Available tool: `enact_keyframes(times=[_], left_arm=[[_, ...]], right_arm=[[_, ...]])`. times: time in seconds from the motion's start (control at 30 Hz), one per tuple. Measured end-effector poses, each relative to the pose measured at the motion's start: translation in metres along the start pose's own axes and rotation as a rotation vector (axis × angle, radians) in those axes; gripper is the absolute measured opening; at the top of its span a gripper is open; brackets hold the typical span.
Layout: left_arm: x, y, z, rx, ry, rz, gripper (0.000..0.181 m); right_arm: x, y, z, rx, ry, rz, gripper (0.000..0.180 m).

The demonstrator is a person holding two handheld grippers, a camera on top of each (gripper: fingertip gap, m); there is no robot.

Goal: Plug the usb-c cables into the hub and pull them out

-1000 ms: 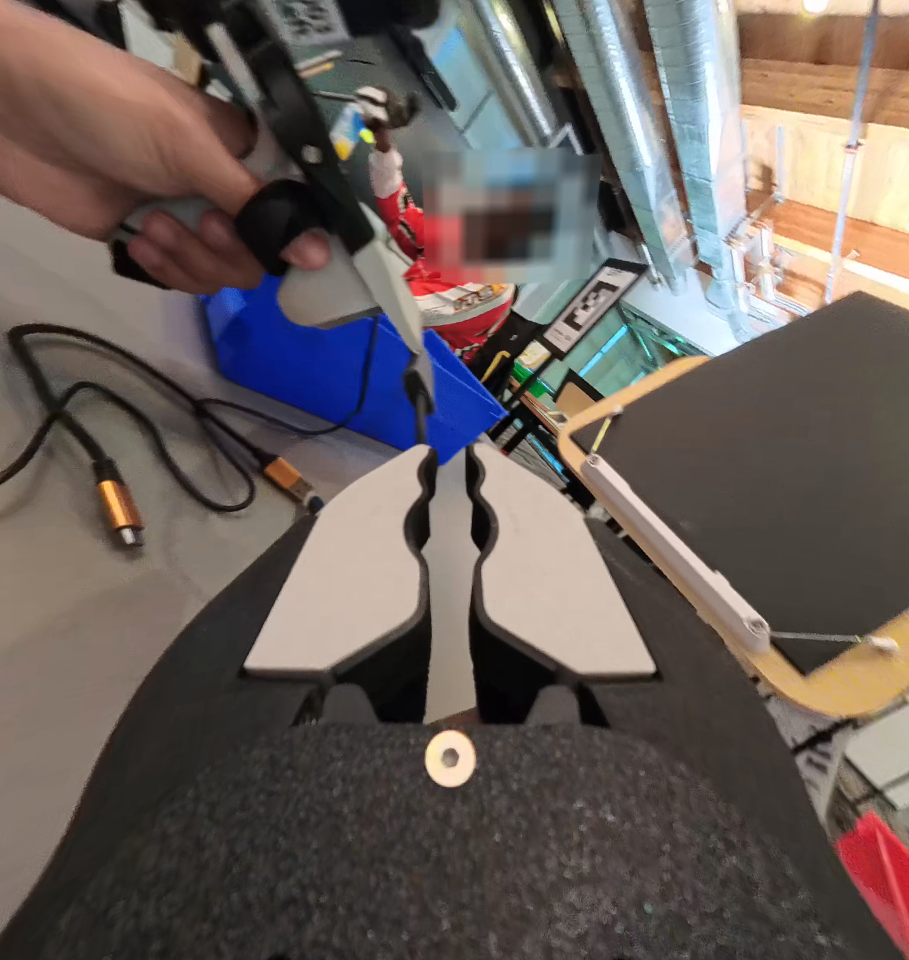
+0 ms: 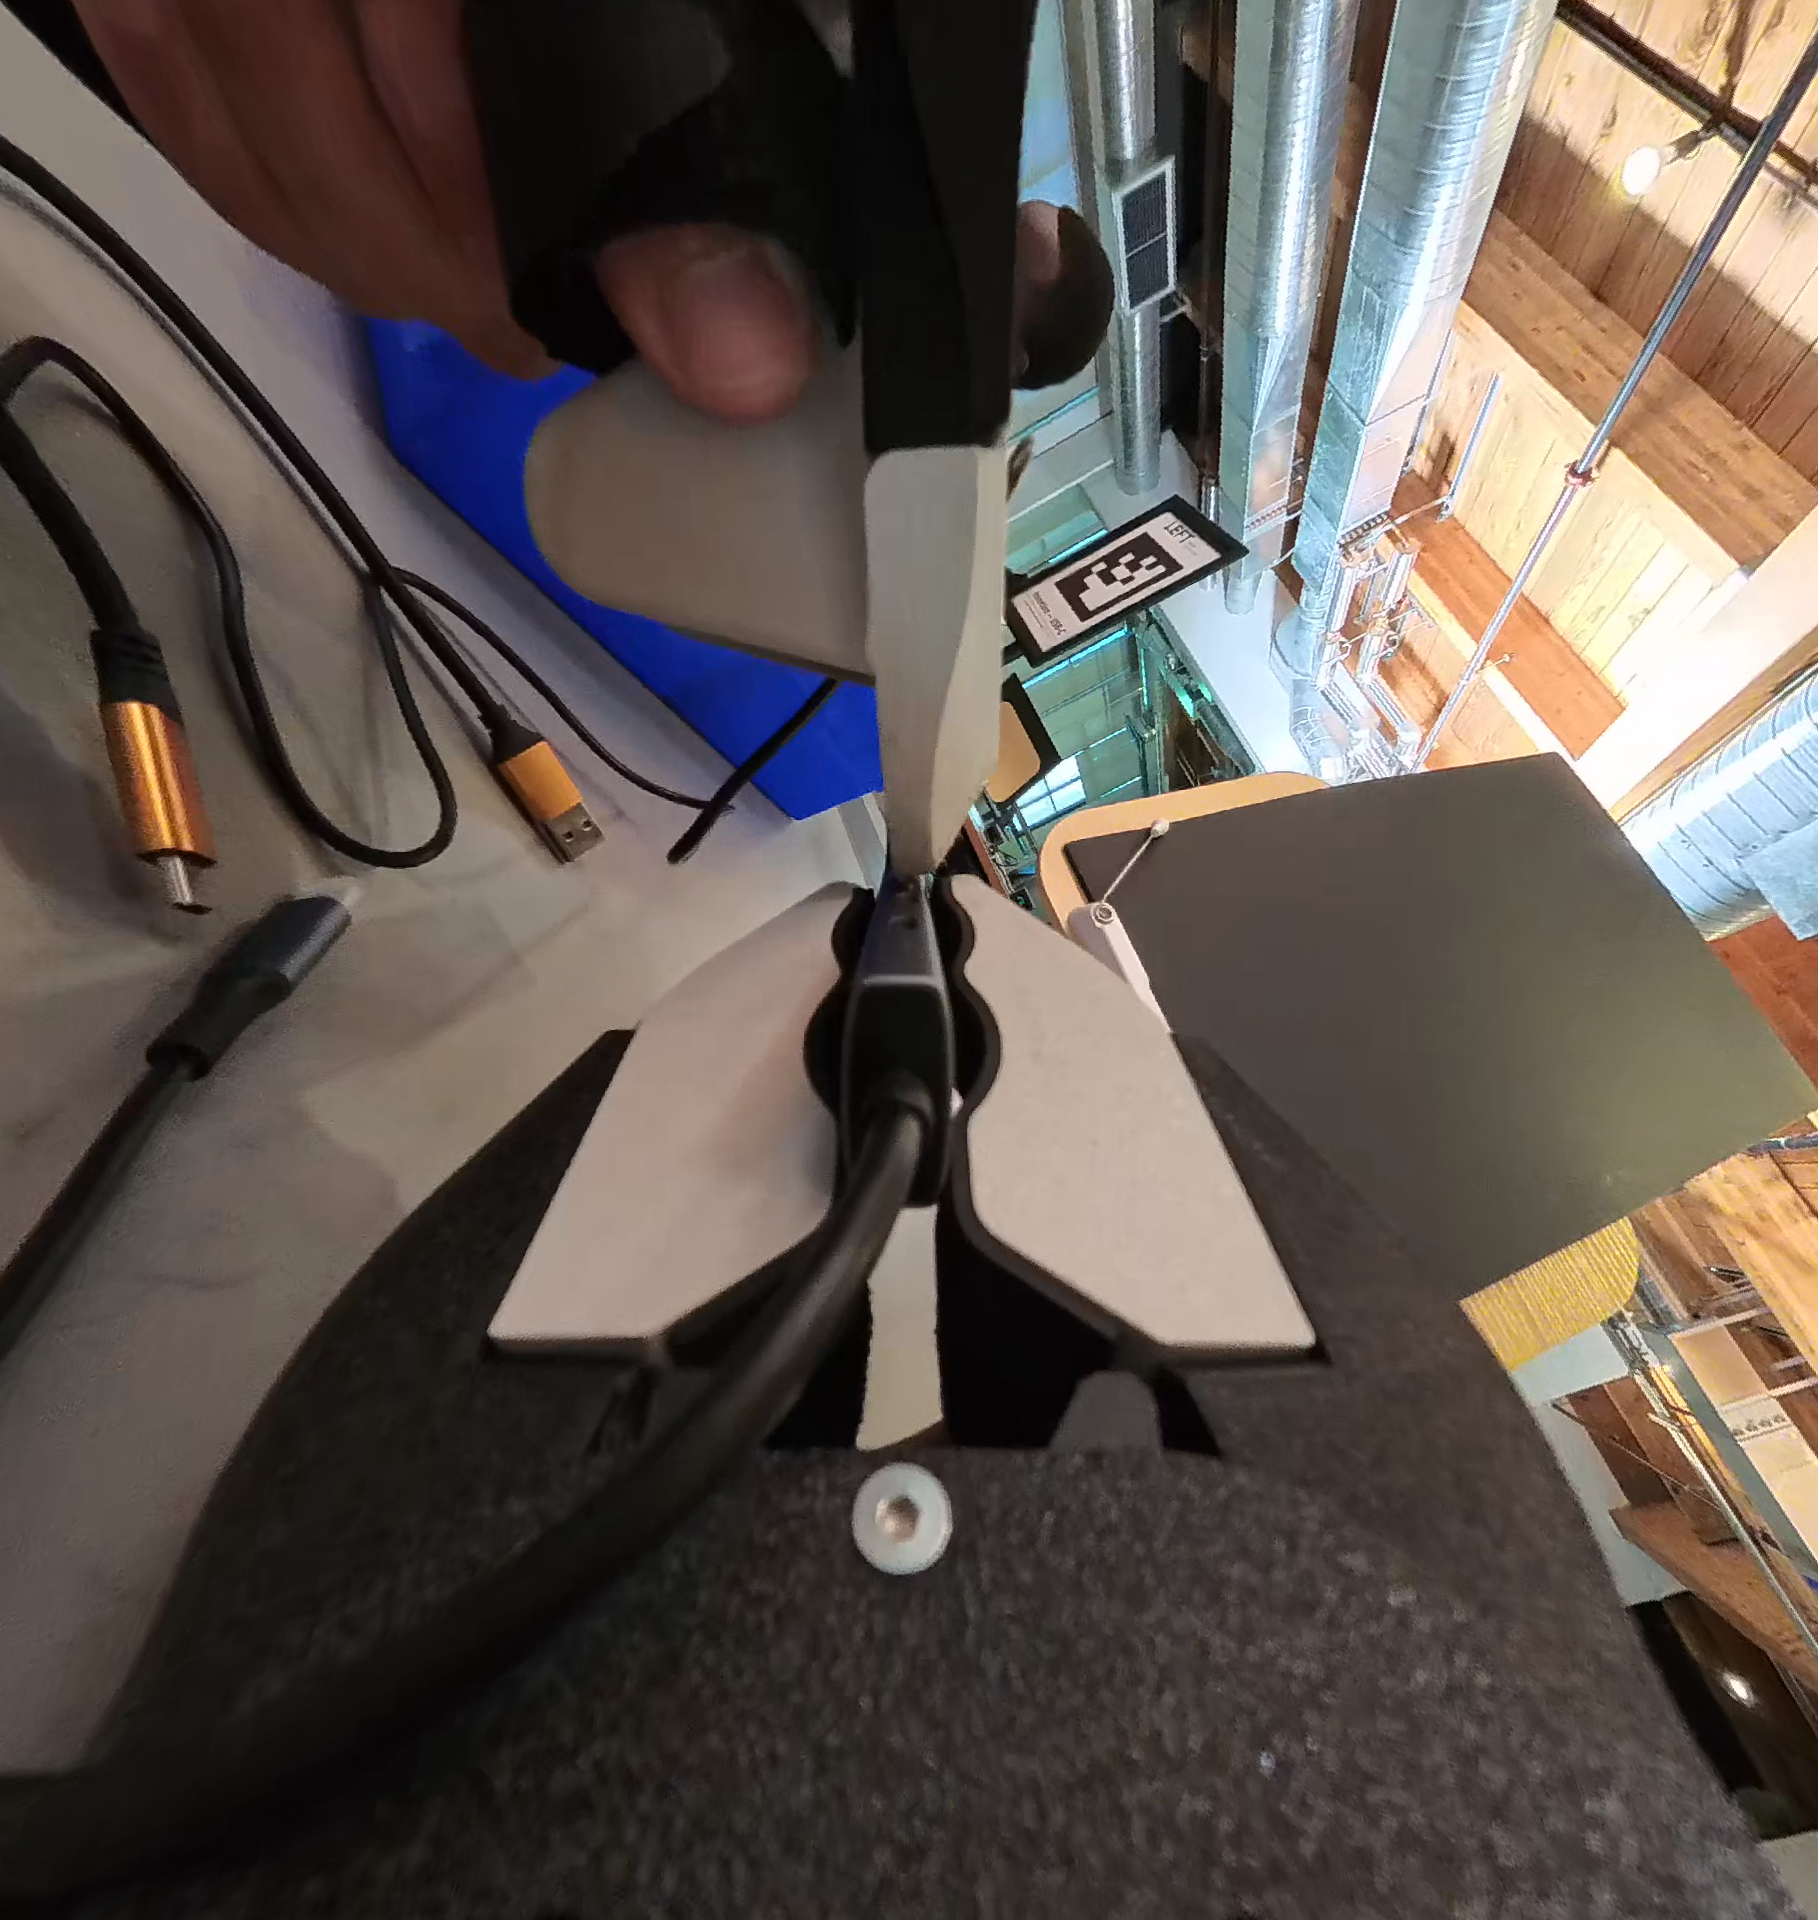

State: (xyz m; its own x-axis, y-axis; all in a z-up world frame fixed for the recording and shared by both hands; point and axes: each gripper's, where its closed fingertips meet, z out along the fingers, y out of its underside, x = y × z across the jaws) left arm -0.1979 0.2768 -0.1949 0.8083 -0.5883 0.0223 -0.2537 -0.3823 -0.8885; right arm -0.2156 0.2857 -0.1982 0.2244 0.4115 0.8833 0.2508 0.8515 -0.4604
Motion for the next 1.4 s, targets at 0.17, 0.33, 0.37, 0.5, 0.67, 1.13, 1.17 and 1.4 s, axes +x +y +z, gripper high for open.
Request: enact_keyframes(times=[0.17,0.33,0.37,0.5,0.67,1.13,1.17,1.4], left_arm=[[0.002,-0.002,-0.002,0.009,-0.04,0.05,0.01],[0.002,-0.002,-0.003,0.029,-0.058,0.053,0.01],[0.002,-0.003,-0.003,0.03,-0.058,0.057,0.01],[0.004,-0.001,-0.005,0.02,-0.067,0.067,0.01],[0.002,0.001,-0.005,0.002,-0.09,0.08,0.01],[0.0,0.006,-0.01,-0.017,-0.113,0.089,0.01],[0.0,0.006,-0.01,-0.022,-0.11,0.09,0.01],[0.0,0.006,-0.012,-0.023,-0.12,0.098,0.01]], right_arm=[[0.002,-0.002,0.0,0.011,0.016,-0.001,0.012],[0.002,-0.003,-0.001,0.009,0.024,-0.01,0.012],[0.002,-0.003,-0.001,0.008,0.026,-0.015,0.012],[0.001,-0.003,-0.001,0.009,0.026,-0.027,0.012],[0.0,-0.002,0.002,-0.007,0.024,-0.037,0.012],[-0.004,-0.002,0.007,-0.023,0.028,-0.069,0.012],[-0.004,-0.002,0.007,-0.023,0.026,-0.068,0.012],[-0.004,-0.003,0.007,-0.021,0.028,-0.065,0.012]])
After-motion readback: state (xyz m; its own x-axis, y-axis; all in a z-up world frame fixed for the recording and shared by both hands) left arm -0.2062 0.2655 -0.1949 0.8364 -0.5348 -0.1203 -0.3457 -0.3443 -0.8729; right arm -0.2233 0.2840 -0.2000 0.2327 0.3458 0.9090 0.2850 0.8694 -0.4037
